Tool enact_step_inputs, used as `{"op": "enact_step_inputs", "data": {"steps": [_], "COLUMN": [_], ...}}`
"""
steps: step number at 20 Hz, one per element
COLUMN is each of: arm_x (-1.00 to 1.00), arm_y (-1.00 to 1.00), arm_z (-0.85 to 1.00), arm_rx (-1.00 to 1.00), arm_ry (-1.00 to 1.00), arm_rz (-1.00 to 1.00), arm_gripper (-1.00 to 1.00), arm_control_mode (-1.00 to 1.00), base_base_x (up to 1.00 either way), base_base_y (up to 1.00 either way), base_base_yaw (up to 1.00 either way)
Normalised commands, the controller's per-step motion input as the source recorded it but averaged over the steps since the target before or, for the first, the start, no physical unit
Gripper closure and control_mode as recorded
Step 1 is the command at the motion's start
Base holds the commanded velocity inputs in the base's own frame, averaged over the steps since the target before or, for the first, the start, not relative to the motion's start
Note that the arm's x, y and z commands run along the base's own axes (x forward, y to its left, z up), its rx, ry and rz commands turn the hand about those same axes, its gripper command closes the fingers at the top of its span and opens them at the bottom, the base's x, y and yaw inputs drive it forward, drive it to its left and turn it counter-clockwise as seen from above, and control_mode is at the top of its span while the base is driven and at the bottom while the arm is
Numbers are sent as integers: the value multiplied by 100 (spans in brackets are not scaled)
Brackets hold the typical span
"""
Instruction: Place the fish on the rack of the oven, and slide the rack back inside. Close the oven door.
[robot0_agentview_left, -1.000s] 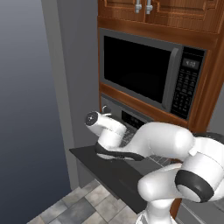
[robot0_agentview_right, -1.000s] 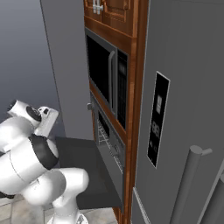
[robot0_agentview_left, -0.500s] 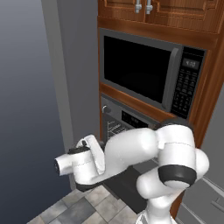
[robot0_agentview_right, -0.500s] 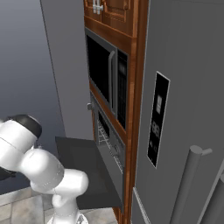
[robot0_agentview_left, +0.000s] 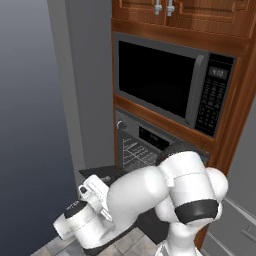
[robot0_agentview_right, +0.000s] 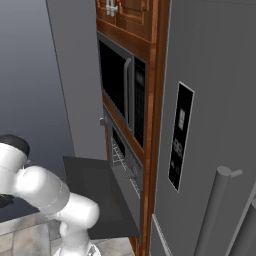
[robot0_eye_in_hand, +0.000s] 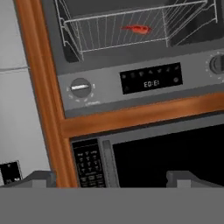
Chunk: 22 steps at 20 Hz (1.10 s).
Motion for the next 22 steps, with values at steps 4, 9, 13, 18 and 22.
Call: {"op": "enact_step_inputs", "data": {"steps": [4, 9, 13, 18, 22], "arm_x": [-26, -25, 5, 19, 0], "arm_y": [57, 25, 1, 0, 0], "arm_z": [-57, -64, -57, -16, -17], "arm_rx": [-41, -33, -24, -9, 7], "arm_ry": [6, 1, 20, 23, -10], "arm_rz": [3, 0, 0, 0, 0], "arm_gripper": [-100, -100, -100, -100, -100], "arm_control_mode": [-100, -100, -100, -100, -100], "base_base_x": [0, 0, 0, 0, 0], "base_base_y": [0, 0, 0, 0, 0], "base_base_yaw": [0, 0, 0, 0, 0]}}
